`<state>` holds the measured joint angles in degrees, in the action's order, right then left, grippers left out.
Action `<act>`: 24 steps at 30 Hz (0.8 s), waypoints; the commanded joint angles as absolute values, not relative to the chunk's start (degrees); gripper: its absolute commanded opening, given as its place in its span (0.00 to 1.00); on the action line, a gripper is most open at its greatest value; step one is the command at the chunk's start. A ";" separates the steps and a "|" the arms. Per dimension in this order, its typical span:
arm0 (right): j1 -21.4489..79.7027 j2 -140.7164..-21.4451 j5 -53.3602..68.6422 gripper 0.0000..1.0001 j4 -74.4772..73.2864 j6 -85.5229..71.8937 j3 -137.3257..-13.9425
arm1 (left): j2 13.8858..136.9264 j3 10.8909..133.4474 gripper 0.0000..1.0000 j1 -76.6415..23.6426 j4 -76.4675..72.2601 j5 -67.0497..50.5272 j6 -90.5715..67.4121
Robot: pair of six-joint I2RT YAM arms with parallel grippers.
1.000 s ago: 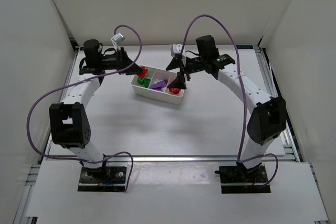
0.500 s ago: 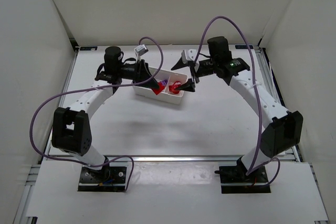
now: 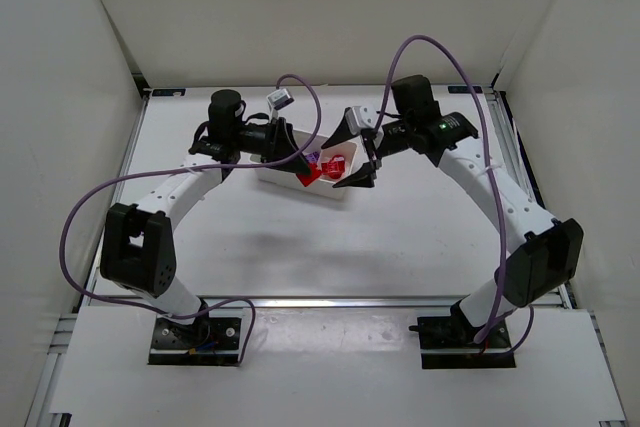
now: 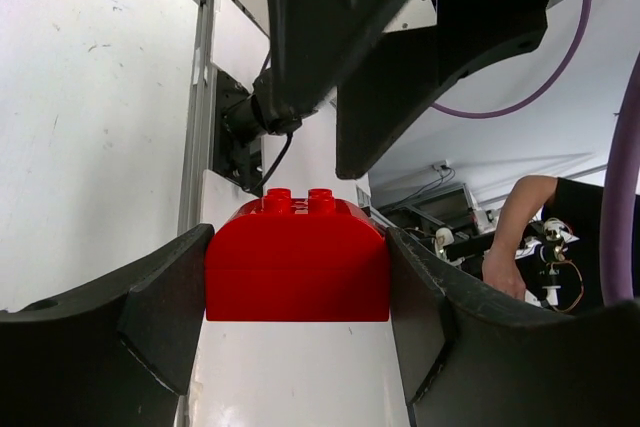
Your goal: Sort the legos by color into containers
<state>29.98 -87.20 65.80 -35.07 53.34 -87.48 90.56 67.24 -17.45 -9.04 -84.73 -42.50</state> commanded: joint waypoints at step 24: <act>35.95 -92.90 65.39 0.53 -32.44 54.67 -92.99 | 90.53 69.08 0.26 -18.28 -9.76 -92.64 -42.36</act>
